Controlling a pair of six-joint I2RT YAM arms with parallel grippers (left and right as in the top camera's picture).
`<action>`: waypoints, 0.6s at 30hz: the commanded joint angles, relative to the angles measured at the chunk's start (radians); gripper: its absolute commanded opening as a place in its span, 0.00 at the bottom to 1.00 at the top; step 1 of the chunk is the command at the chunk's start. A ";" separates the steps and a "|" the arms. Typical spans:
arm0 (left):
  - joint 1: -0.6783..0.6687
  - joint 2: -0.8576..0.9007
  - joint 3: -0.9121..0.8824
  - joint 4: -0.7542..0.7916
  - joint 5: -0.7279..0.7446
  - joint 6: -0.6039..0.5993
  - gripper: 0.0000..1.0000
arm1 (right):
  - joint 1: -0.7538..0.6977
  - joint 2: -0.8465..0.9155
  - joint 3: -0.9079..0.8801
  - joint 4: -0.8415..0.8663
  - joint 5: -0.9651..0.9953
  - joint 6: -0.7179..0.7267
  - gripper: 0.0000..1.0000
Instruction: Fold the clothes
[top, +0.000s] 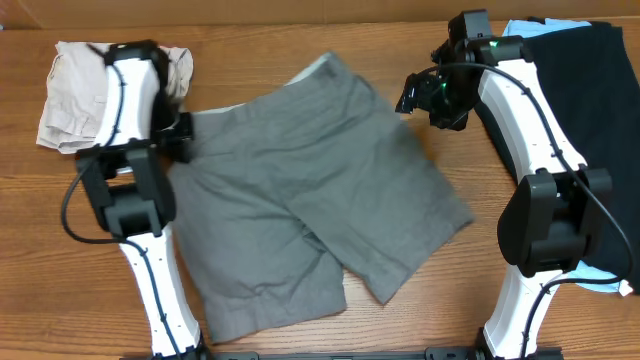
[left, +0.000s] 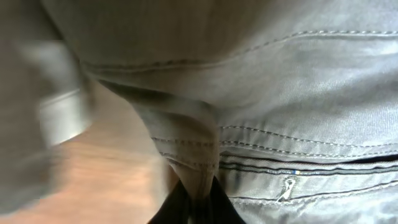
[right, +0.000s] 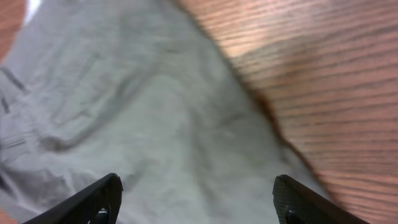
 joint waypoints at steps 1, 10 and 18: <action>0.025 0.019 0.022 -0.028 -0.024 -0.022 0.20 | -0.004 0.002 -0.029 0.002 0.011 0.001 0.81; -0.019 -0.033 0.220 -0.098 0.031 0.059 0.93 | -0.029 -0.009 -0.030 -0.049 0.011 0.001 0.91; -0.168 -0.075 0.455 -0.043 0.189 0.304 1.00 | -0.034 -0.098 -0.030 -0.116 0.034 -0.006 0.91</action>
